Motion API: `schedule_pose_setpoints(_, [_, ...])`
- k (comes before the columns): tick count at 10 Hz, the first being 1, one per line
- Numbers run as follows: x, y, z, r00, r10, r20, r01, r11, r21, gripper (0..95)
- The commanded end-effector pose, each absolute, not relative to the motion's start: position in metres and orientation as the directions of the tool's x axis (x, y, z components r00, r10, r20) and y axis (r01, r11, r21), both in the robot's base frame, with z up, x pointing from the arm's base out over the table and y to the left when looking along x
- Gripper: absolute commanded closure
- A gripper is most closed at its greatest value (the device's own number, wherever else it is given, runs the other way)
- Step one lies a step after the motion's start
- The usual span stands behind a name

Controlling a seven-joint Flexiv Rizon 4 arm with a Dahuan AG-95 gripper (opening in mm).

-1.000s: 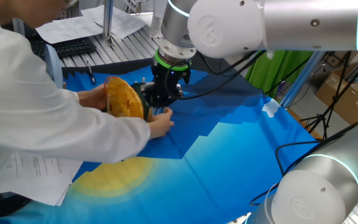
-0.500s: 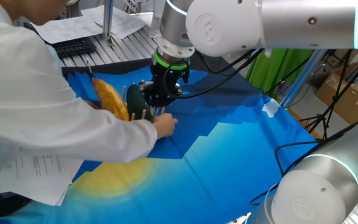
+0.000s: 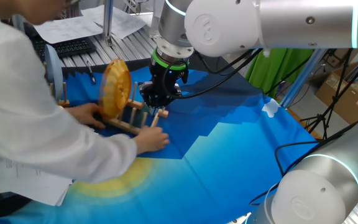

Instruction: Take the dish off the dish rack

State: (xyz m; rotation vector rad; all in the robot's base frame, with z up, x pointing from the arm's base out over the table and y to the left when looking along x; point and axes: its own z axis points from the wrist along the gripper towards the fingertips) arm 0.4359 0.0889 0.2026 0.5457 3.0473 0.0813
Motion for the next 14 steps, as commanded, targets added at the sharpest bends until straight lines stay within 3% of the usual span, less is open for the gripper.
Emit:
schedule_pose_setpoints(1, [0.4358, 0.0890, 0.2024, -0.937, 0.348, -0.035, 0.346, 0.936, 0.061, 95.0])
schedule_pose_setpoints(14, [0.4379, 0.0898, 0.2028, -0.923, 0.384, -0.028, 0.382, 0.922, 0.062, 95.0])
